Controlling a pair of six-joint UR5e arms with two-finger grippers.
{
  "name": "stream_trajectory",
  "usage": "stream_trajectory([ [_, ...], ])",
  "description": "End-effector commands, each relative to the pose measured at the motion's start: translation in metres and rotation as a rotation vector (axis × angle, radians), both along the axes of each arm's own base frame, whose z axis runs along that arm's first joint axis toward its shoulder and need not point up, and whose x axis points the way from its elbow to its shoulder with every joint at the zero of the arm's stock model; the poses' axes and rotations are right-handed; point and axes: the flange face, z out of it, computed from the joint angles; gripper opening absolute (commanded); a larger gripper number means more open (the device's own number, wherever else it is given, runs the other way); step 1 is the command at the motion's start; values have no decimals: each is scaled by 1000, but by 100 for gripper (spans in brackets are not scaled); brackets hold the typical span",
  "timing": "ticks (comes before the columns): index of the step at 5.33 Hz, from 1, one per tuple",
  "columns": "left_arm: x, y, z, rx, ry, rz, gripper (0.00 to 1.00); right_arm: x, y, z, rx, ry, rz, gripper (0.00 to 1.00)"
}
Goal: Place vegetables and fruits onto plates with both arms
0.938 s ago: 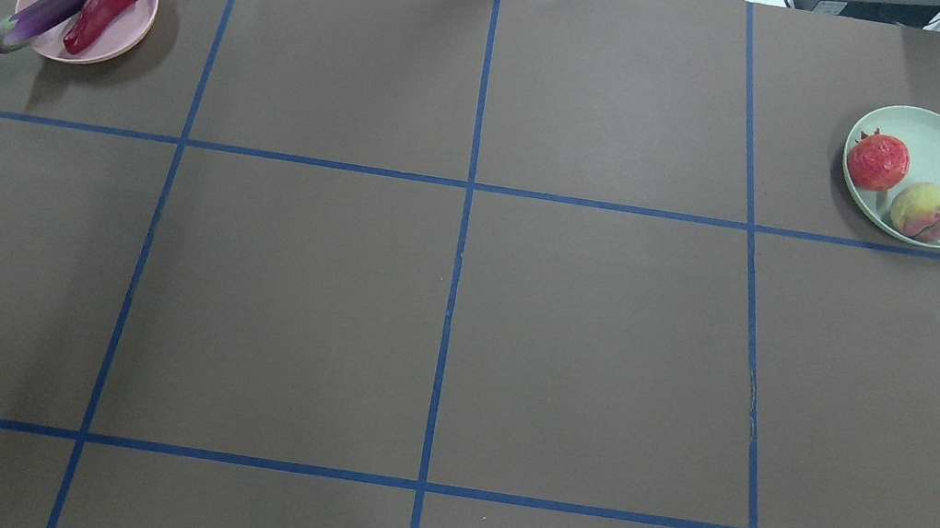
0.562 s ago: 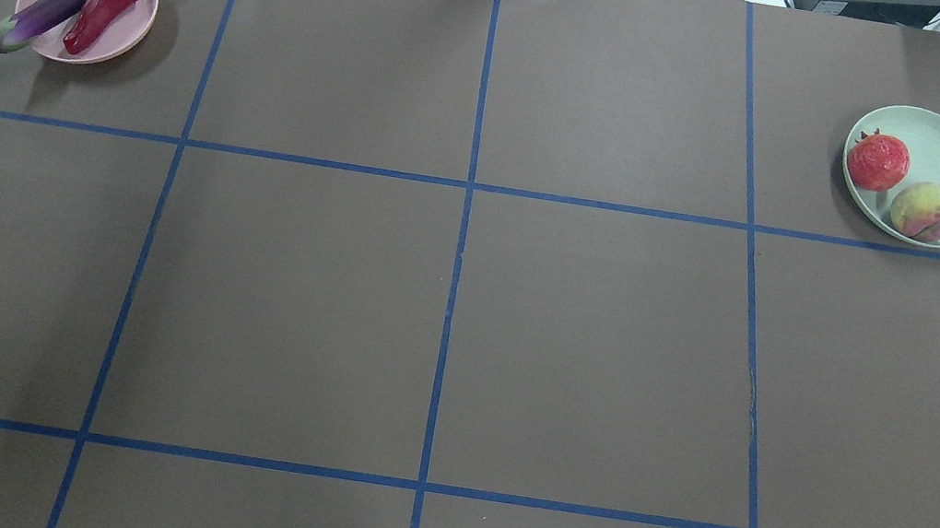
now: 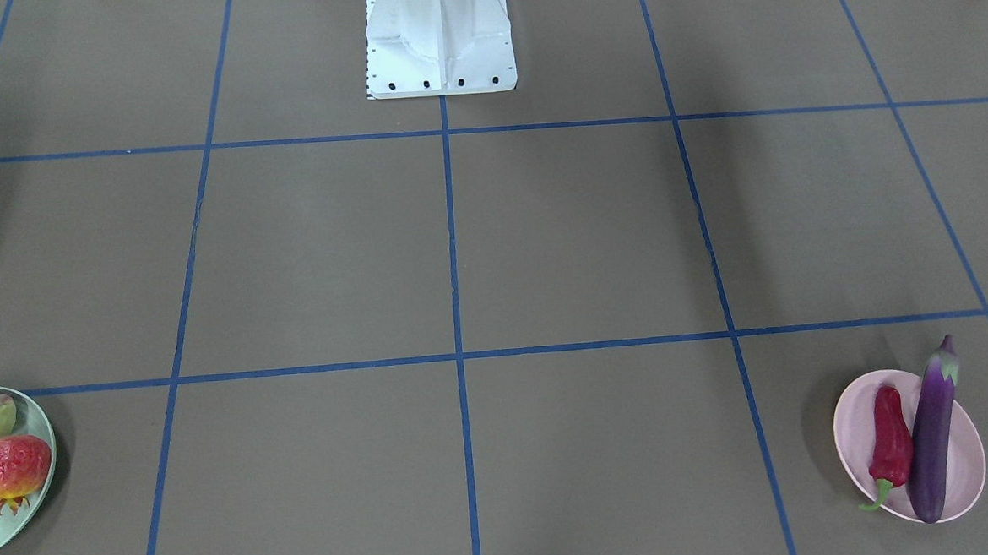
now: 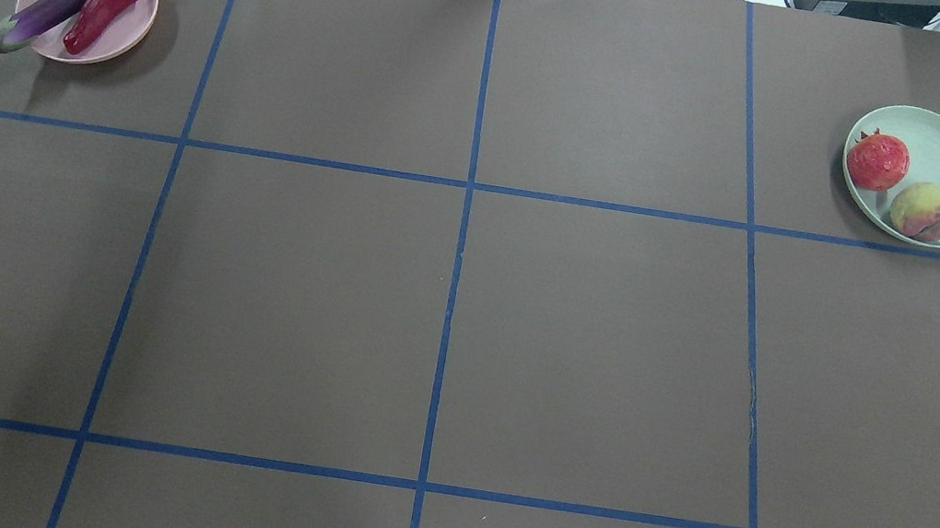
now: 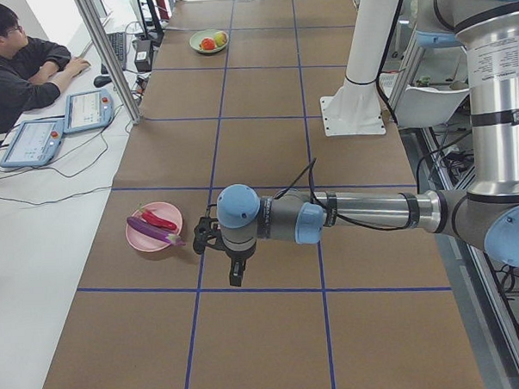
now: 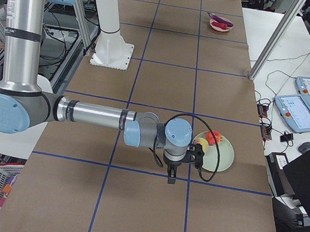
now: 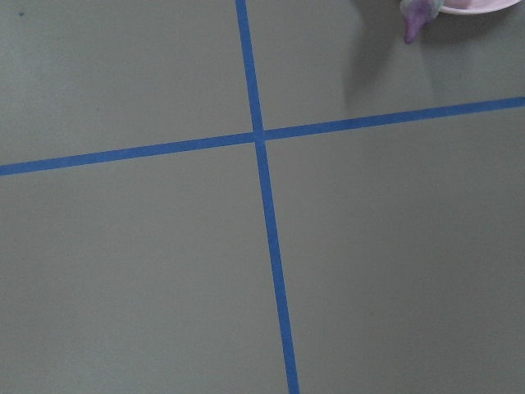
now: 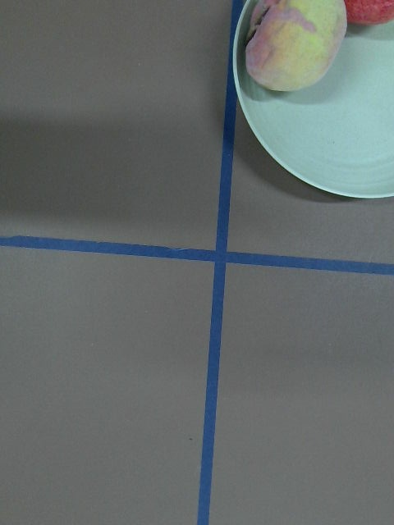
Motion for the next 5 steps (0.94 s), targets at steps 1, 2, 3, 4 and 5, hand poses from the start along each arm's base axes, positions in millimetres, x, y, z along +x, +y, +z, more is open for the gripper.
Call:
stream_trajectory([
  [1,0,-1,-1,8,0,2,100,0,-3,-7,43,-5,6,100],
  [2,0,-1,1,3,-2,0,100,0,2,-1,40,4,0,100],
  [3,0,-1,-1,7,-1,0,100,-2,2,-1,34,1,0,100],
  [4,0,-1,4,-2,-2,0,100,-14,0,4,22,19,-22,100],
  [5,0,-1,4,1,-2,2,100,-15,0,2,29,14,-26,100],
])
